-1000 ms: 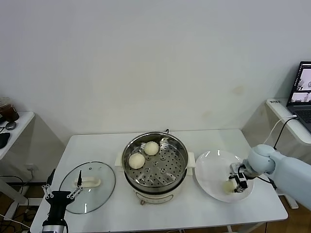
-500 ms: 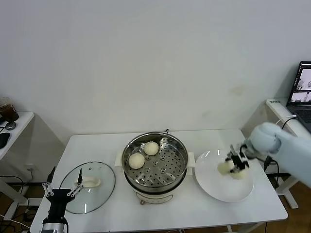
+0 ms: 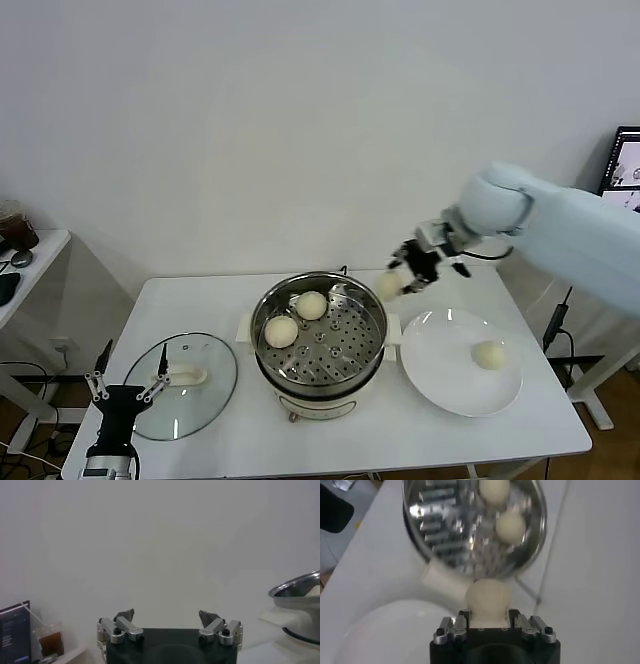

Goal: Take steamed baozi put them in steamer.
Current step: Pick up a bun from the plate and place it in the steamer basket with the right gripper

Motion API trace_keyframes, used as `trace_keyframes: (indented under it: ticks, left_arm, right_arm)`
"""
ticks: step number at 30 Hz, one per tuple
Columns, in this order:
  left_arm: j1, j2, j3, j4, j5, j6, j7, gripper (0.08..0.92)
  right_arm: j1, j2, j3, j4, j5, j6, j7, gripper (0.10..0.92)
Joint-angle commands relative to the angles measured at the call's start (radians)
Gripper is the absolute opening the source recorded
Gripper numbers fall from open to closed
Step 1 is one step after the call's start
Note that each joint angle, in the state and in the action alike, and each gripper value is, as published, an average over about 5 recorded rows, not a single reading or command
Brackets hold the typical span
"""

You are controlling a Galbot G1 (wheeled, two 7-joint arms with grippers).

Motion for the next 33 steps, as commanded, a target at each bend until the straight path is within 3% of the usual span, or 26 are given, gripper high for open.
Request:
trace_keyframes:
  ticks: [1, 13, 33]
  left_arm:
    - [0.0, 0.0, -0.012, 0.005, -0.014, 0.001, -0.001, 0.823]
    - [-0.002, -0.004, -0.043, 0.022, -0.026, -0.002, -0.006, 0.823]
    - [0.007, -0.018, -0.041, 0.026, -0.02, -0.011, -0.013, 0.823]
  right_arm:
    - [0.08, 0.346, -0.168, -0.063, 0.03, 0.231, 0.054, 0.482]
    - [-0.03, 0.49, -0.216, -0.195, -0.243, 0.554, 0.059, 0.492]
    - [-0.005, 0.457, -0.26, -0.136, -0.304, 0.744, 0.017, 0.501]
